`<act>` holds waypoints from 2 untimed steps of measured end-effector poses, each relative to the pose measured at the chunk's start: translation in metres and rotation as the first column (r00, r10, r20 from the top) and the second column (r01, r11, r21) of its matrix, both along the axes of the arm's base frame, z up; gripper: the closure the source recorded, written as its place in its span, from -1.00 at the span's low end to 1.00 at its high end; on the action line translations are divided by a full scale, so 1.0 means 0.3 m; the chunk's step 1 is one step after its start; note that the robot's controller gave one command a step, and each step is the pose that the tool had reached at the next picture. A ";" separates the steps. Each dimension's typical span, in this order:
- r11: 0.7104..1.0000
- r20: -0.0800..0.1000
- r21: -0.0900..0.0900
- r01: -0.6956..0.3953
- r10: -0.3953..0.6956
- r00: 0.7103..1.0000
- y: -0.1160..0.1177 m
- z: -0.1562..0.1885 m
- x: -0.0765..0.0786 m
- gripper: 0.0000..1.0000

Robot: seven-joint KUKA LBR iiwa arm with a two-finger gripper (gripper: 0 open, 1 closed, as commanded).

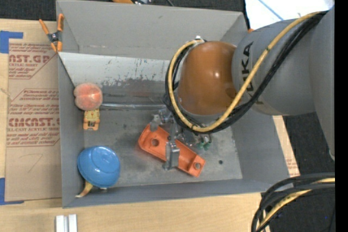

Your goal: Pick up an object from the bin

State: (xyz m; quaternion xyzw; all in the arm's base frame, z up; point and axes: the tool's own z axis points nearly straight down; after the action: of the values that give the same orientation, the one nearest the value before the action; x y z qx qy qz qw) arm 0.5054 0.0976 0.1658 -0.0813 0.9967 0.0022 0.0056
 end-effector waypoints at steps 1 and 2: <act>1.000 0.000 0.000 0.000 0.000 1.000 0.000 0.000 0.000 -1.00; 0.959 0.000 0.000 -0.285 0.285 0.959 -0.081 -0.320 0.058 1.00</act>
Offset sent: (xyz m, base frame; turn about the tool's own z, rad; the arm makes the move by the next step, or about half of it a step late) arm 0.0180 -0.0262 -0.0958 -0.2896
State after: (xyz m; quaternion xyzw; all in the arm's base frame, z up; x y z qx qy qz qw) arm 0.5228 0.0733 0.0697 -0.2239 0.9746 0.0028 0.0054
